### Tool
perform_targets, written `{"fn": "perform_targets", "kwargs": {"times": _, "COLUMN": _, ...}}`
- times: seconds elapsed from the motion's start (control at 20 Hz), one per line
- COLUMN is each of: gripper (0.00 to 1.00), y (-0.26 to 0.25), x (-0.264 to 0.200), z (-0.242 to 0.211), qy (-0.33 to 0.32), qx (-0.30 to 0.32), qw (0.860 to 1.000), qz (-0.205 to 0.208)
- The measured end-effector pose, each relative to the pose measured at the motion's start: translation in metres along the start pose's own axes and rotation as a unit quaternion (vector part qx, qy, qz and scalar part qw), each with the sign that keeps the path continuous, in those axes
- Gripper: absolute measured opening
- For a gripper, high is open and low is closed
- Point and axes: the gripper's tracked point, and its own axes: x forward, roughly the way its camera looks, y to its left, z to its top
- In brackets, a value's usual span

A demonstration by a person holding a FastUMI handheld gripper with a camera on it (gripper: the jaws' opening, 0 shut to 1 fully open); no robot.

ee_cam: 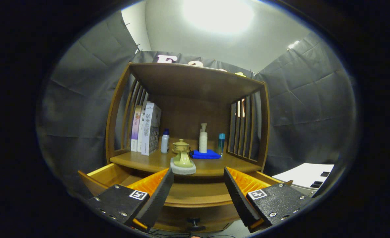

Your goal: Pull open the drawer, take out the items inside it, and place them on the countertop above the cabinet.

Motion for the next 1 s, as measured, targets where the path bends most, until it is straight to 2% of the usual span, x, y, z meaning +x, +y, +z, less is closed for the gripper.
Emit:
{"fn": "perform_targets", "kwargs": {"times": 0.55, "gripper": 0.95, "y": 0.008, "x": -0.024, "z": -0.074, "qy": 0.048, "qx": 0.000, "qw": 0.999, "qz": 0.009}}
{"fn": "perform_targets", "kwargs": {"times": 1.0, "gripper": 0.95, "y": 0.012, "x": -0.020, "z": -0.110, "qy": 0.079, "qx": 0.003, "qw": 0.997, "qz": 0.012}}
